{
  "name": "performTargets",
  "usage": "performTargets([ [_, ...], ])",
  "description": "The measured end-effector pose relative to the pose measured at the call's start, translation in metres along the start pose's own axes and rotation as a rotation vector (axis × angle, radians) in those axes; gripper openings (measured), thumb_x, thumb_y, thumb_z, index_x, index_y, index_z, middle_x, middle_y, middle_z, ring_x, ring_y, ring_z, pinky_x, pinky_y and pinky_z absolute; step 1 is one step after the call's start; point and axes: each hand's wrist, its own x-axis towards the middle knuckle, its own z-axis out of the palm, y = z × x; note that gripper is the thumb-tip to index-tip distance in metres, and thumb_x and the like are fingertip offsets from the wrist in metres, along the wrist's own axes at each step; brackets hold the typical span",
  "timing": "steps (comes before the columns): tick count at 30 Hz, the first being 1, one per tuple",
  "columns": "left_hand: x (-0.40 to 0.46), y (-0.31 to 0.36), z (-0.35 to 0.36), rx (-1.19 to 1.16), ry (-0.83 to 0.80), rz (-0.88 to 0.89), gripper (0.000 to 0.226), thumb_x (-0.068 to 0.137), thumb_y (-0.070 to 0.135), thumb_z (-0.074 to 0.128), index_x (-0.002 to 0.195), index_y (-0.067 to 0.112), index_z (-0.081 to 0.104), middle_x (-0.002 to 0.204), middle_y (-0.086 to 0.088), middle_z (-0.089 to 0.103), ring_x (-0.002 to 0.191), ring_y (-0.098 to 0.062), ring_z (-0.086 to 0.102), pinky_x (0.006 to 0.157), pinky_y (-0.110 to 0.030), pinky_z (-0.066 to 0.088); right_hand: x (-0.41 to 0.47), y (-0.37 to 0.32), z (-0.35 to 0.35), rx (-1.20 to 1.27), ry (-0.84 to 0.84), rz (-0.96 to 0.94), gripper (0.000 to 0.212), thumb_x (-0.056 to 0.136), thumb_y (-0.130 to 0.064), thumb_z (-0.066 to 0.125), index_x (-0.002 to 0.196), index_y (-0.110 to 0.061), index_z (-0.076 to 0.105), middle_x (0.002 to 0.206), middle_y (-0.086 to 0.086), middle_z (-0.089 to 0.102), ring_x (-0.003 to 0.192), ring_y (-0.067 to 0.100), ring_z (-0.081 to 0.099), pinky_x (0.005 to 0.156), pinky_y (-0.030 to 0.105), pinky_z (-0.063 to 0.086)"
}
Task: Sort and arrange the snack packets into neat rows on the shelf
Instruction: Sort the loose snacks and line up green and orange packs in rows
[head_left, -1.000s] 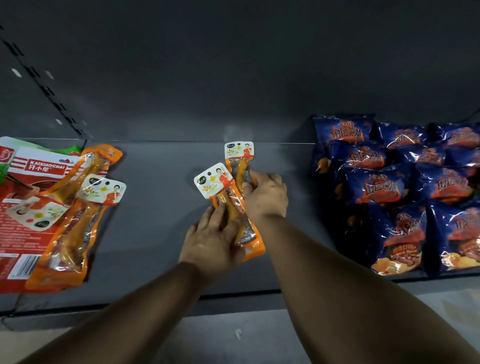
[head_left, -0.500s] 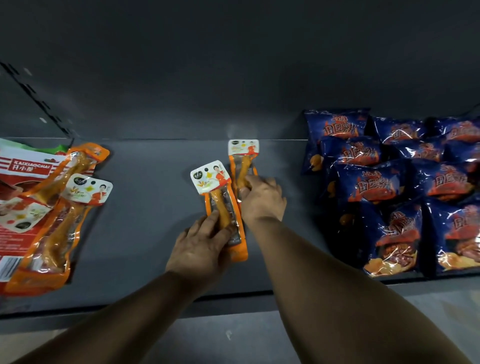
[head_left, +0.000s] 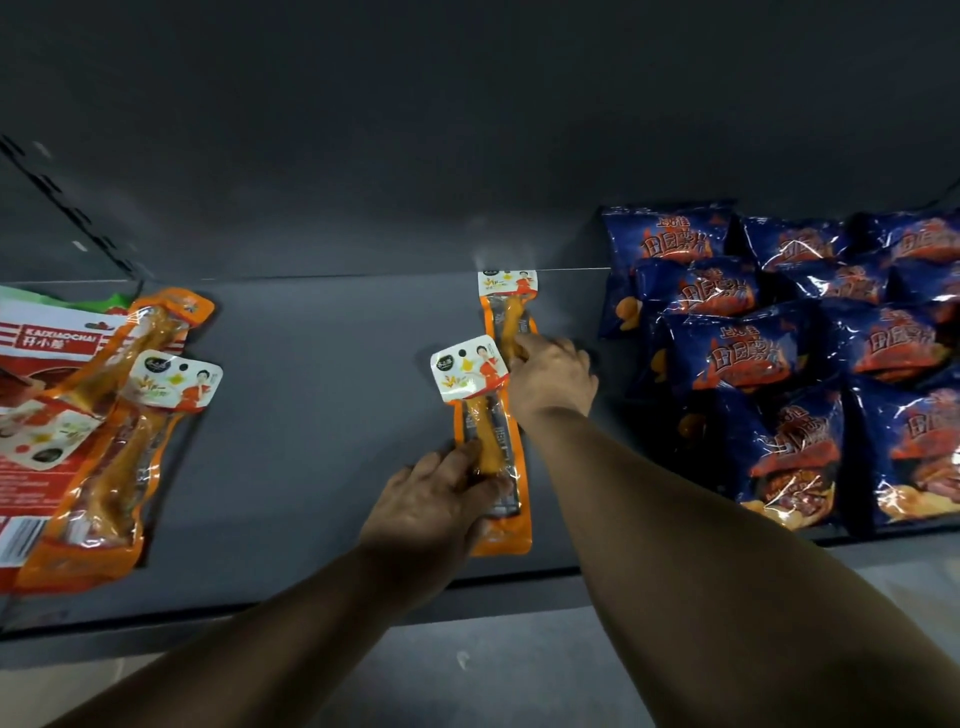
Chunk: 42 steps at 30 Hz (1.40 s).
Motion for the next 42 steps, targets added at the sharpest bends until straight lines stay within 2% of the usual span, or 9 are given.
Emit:
performTargets([
  [2, 0.001, 0.002, 0.000, 0.006, 0.032, 0.042, 0.038, 0.076, 0.041, 0.048, 0.106, 0.031, 0.070, 0.117, -0.011, 0.065, 0.095, -0.029, 0.067, 0.066, -0.039, 0.056, 0.002, 0.002, -0.004, 0.105, 0.041, 0.055, 0.033, 0.097, -0.029, 0.046, 0.129, -0.028, 0.056, 0.131, 0.005, 0.051, 0.123, 0.026, 0.042, 0.096, 0.037, 0.036],
  [3, 0.002, 0.003, 0.001, 0.008, 0.050, 0.071, 0.035, 0.074, 0.038, 0.061, 0.106, 0.029, 0.070, 0.117, -0.012, 0.065, 0.095, -0.030, 0.067, 0.066, -0.040, 0.056, 0.003, 0.003, -0.007, 0.170, 0.081, 0.098, 0.032, 0.097, -0.030, 0.045, 0.127, -0.025, 0.057, 0.129, 0.007, 0.052, 0.121, 0.026, 0.043, 0.096, 0.038, 0.037],
  [5, 0.005, 0.008, 0.005, 0.011, 0.055, 0.115, 0.050, 0.059, 0.033, 0.083, 0.107, 0.027, 0.070, 0.114, -0.012, 0.066, 0.094, -0.030, 0.068, 0.067, -0.039, 0.056, 0.007, 0.004, -0.013, 0.280, 0.154, 0.171, 0.030, 0.098, -0.029, 0.044, 0.123, -0.020, 0.057, 0.125, 0.008, 0.055, 0.117, 0.027, 0.048, 0.095, 0.038, 0.042],
  [6, 0.007, 0.012, 0.005, 0.019, 0.045, 0.115, 0.056, 0.055, 0.034, 0.087, 0.107, 0.028, 0.070, 0.114, -0.011, 0.067, 0.093, -0.028, 0.068, 0.067, -0.038, 0.056, 0.008, 0.004, -0.015, 0.315, 0.175, 0.185, 0.029, 0.098, -0.030, 0.044, 0.121, -0.019, 0.057, 0.122, 0.008, 0.056, 0.115, 0.026, 0.050, 0.094, 0.038, 0.044],
  [11, 0.018, 0.031, 0.010, -0.024, 0.103, 0.113, 0.055, 0.052, 0.032, 0.088, 0.104, 0.026, 0.070, 0.104, -0.010, 0.067, 0.081, -0.025, 0.068, 0.058, -0.033, 0.056, -0.003, 0.014, -0.016, 0.341, 0.150, 0.135, 0.034, 0.094, -0.040, 0.050, 0.118, -0.017, 0.058, 0.118, 0.005, 0.058, 0.111, 0.024, 0.053, 0.094, 0.040, 0.046],
  [18, 0.028, 0.049, 0.012, -0.104, 0.242, 0.097, 0.031, 0.065, 0.024, 0.076, 0.094, 0.018, 0.068, 0.093, -0.013, 0.064, 0.065, -0.024, 0.064, 0.047, -0.029, 0.050, -0.017, 0.021, -0.018, 0.319, 0.146, 0.102, 0.051, 0.090, -0.057, 0.047, 0.116, -0.015, 0.057, 0.117, 0.006, 0.057, 0.112, 0.024, 0.052, 0.095, 0.038, 0.043],
  [23, 0.032, 0.049, 0.011, -0.070, 0.233, 0.088, 0.039, 0.055, 0.028, 0.085, 0.090, 0.020, 0.070, 0.091, -0.013, 0.065, 0.065, -0.026, 0.064, 0.046, -0.032, 0.050, -0.020, 0.023, -0.018, 0.246, 0.101, 0.109, 0.043, 0.089, -0.047, 0.055, 0.115, -0.012, 0.054, 0.119, 0.008, 0.055, 0.114, 0.027, 0.051, 0.095, 0.040, 0.043],
  [29, 0.028, 0.048, 0.014, -0.073, 0.168, 0.063, 0.063, 0.053, 0.039, 0.086, 0.110, 0.021, 0.068, 0.105, -0.014, 0.065, 0.078, -0.026, 0.067, 0.054, -0.031, 0.053, -0.018, 0.020, -0.018, 0.186, 0.032, 0.157, 0.039, 0.093, -0.037, 0.055, 0.121, -0.011, 0.048, 0.127, 0.010, 0.051, 0.119, 0.029, 0.048, 0.097, 0.040, 0.042],
  [42, 0.022, 0.038, 0.011, -0.044, 0.091, 0.070, 0.067, 0.049, 0.047, 0.082, 0.109, 0.022, 0.066, 0.109, -0.010, 0.067, 0.082, -0.023, 0.068, 0.056, -0.030, 0.054, -0.023, 0.008, -0.015, 0.099, 0.017, 0.194, 0.044, 0.093, -0.034, 0.055, 0.128, -0.010, 0.044, 0.132, 0.011, 0.047, 0.121, 0.029, 0.047, 0.096, 0.039, 0.042],
])
